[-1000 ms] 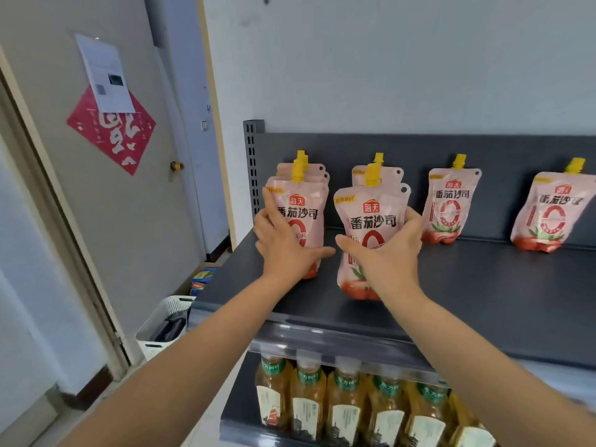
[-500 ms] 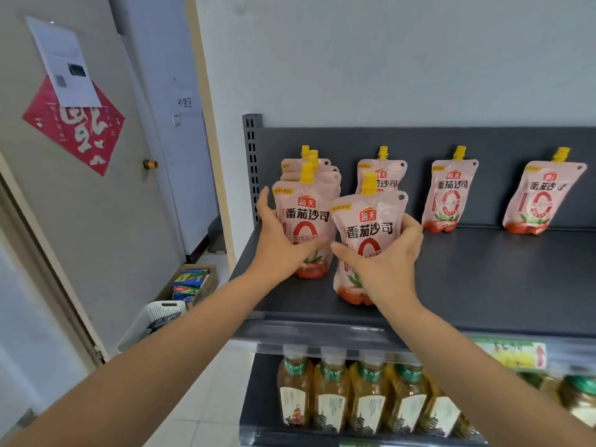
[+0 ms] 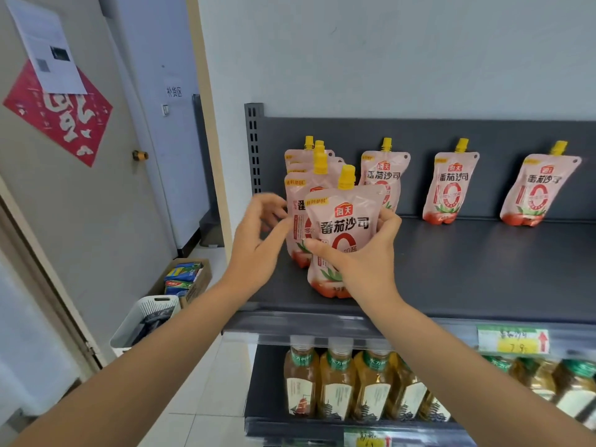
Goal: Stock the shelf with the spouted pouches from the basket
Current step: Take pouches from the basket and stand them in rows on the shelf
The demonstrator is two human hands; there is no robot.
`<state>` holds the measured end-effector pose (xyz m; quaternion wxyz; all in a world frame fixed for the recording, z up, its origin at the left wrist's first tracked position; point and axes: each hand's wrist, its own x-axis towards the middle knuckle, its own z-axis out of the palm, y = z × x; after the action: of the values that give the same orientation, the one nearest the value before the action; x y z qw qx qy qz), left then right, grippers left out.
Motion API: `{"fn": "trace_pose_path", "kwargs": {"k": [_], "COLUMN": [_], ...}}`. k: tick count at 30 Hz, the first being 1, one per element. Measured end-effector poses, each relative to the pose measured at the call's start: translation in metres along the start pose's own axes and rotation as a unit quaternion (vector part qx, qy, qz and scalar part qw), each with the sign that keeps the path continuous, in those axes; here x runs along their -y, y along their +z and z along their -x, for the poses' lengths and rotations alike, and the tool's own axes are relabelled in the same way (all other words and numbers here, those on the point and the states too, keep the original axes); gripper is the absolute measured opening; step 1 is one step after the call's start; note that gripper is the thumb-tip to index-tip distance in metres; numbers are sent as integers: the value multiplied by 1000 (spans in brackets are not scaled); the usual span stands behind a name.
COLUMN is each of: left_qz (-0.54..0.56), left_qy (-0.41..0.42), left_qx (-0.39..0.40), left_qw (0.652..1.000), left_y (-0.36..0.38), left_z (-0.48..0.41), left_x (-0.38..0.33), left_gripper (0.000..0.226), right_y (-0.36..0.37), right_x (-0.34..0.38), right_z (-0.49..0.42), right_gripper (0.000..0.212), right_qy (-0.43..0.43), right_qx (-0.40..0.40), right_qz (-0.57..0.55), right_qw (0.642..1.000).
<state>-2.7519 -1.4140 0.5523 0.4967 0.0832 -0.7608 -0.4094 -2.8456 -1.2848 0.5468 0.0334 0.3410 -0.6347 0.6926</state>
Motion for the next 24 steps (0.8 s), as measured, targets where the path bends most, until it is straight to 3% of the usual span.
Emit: {"fn": "trace_pose_path", "kwargs": {"k": [2, 4, 11, 24], "left_qz": [8, -18, -97, -128], "left_qy": [-8, -14, 37, 48], "left_qx": [100, 134, 76, 125], "left_qw": [995, 991, 992, 983], "left_y": [-6, -7, 2, -10], "left_z": [6, 10, 10, -3], "left_x": [0, 1, 2, 13], "left_gripper": [16, 23, 18, 16], "right_y": [5, 10, 13, 18], "right_x": [-1, -2, -8, -15], "right_z": [2, 3, -4, -3], "right_gripper": [86, 86, 79, 78], "right_qy": [-19, -27, -53, -54], "right_qx": [16, 25, 45, 28], "right_qz": [-18, -27, -6, 26], "right_qw": [1000, 999, 998, 998]}}
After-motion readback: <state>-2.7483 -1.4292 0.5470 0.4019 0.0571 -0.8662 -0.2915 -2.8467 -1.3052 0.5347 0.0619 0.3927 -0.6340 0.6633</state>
